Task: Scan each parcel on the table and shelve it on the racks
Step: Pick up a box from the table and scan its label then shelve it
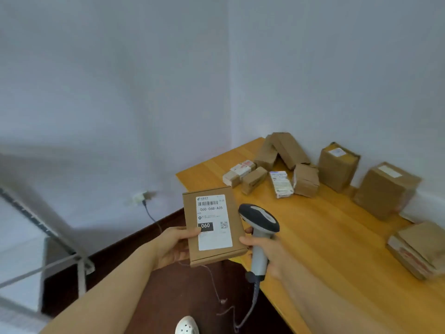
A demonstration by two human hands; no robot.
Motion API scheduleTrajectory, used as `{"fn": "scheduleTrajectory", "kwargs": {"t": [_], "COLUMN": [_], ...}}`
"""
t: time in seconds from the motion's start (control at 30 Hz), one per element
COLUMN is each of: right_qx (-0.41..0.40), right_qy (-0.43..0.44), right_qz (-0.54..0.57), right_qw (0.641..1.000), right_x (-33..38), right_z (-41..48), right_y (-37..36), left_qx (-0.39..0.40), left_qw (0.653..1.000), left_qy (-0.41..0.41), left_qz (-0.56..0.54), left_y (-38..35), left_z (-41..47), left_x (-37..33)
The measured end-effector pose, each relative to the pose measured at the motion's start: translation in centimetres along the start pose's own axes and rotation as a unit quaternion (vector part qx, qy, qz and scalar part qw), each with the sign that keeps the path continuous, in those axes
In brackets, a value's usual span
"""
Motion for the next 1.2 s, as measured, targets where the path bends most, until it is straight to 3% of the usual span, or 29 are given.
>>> {"fn": "scheduleTrajectory", "kwargs": {"t": [0.2,0.5,0.83,1.2], "right_qx": [0.147,0.299,0.351,0.371], "right_qy": [-0.03,-0.079,-0.131,-0.115], "right_qz": [-0.064,-0.126,-0.118,-0.113], "right_qw": [0.987,0.943,0.92,0.915], "right_x": [-3.3,-11.1,-22.5,-24.2], "right_z": [-0.4,-3.1,-9.4,-10.5], "right_y": [-13.8,-35.4,-59.5,-75.8], "left_qx": [-0.137,-0.284,-0.395,-0.457], "left_qw": [0.984,0.931,0.88,0.832], "left_qy": [-0.083,-0.18,-0.186,-0.24], "left_qz": [-0.072,-0.143,-0.187,-0.204], "left_y": [8.4,19.0,30.4,41.7], "left_z": [-14.2,-34.9,-55.8,-65.8], "left_x": [3.5,9.9,17.0,14.4]}}
Point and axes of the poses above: each hand's wrist, its own z-axis towards the middle knuckle, its own y-axis out of the back of the hand, x = y × z, the point moved 7 cm from there along z, towards the middle knuckle, and after that the axes turned 12 degrees about x, right-handed, at the moved point
